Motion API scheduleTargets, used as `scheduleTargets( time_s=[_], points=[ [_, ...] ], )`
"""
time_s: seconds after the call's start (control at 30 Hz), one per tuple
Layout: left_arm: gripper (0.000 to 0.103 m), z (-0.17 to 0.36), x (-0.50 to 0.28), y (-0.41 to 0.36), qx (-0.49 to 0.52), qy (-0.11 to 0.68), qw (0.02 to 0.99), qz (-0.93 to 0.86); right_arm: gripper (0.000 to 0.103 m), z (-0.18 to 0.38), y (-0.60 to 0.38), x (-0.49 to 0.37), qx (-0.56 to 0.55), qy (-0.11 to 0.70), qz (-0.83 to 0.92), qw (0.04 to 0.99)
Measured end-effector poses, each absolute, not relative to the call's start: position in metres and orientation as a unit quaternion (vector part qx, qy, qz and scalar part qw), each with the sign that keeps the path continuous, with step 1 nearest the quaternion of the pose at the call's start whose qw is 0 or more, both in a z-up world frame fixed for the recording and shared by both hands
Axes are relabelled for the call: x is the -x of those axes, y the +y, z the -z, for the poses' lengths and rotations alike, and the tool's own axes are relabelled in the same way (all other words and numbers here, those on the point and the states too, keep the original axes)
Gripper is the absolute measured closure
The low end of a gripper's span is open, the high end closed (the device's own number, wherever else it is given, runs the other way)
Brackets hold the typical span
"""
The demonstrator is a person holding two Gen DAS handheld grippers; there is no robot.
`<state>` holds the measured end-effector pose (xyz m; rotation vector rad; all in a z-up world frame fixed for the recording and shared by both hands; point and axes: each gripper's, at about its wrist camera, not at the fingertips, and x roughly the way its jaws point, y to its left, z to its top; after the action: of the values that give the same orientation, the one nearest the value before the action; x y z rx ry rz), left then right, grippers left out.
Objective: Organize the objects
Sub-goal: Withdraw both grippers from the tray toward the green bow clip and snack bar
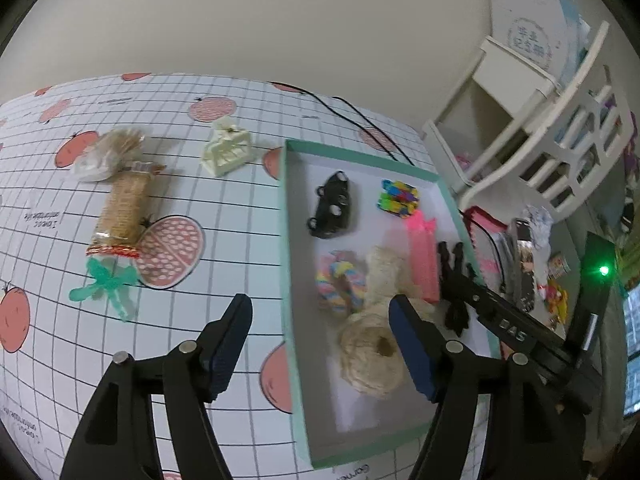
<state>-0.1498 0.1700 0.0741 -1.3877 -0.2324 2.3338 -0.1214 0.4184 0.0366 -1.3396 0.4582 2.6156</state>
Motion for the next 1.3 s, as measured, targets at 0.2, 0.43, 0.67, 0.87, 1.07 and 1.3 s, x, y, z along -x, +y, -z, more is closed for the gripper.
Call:
scheduleTargets(
  time_s=[0.2, 0.43, 0.67, 0.87, 1.07, 1.3],
  points=[
    [0.017, -0.069, 0.152, 0.161, 0.489, -0.073, 0.176, -0.851, 0.034, -0.035, 0.413, 0.123, 0.451, 0.147, -0.877, 0.074],
    [0.001, -0.065, 0.156, 0.147, 0.479, -0.096, 0.139, -0.862, 0.022, -0.034, 0.41, 0.123, 0.45, 0.147, -0.878, 0.064],
    [0.0, -0.062, 0.157, 0.145, 0.479, -0.096, 0.126, -0.864, 0.001, -0.035, 0.408, 0.123, 0.447, 0.144, -0.881, 0.063],
    [0.0, -0.063, 0.157, 0.143, 0.472, -0.093, 0.114, -0.87, 0.0, -0.033, 0.405, 0.123, 0.447, 0.137, -0.882, 0.061],
    [0.0, -0.062, 0.158, 0.141, 0.471, -0.096, 0.11, -0.87, 0.0, -0.034, 0.405, 0.123, 0.446, 0.136, -0.882, 0.062],
    [0.0, -0.061, 0.16, 0.137, 0.475, -0.112, 0.114, -0.866, 0.0, -0.038, 0.401, 0.124, 0.443, 0.124, -0.885, 0.066]
  ],
)
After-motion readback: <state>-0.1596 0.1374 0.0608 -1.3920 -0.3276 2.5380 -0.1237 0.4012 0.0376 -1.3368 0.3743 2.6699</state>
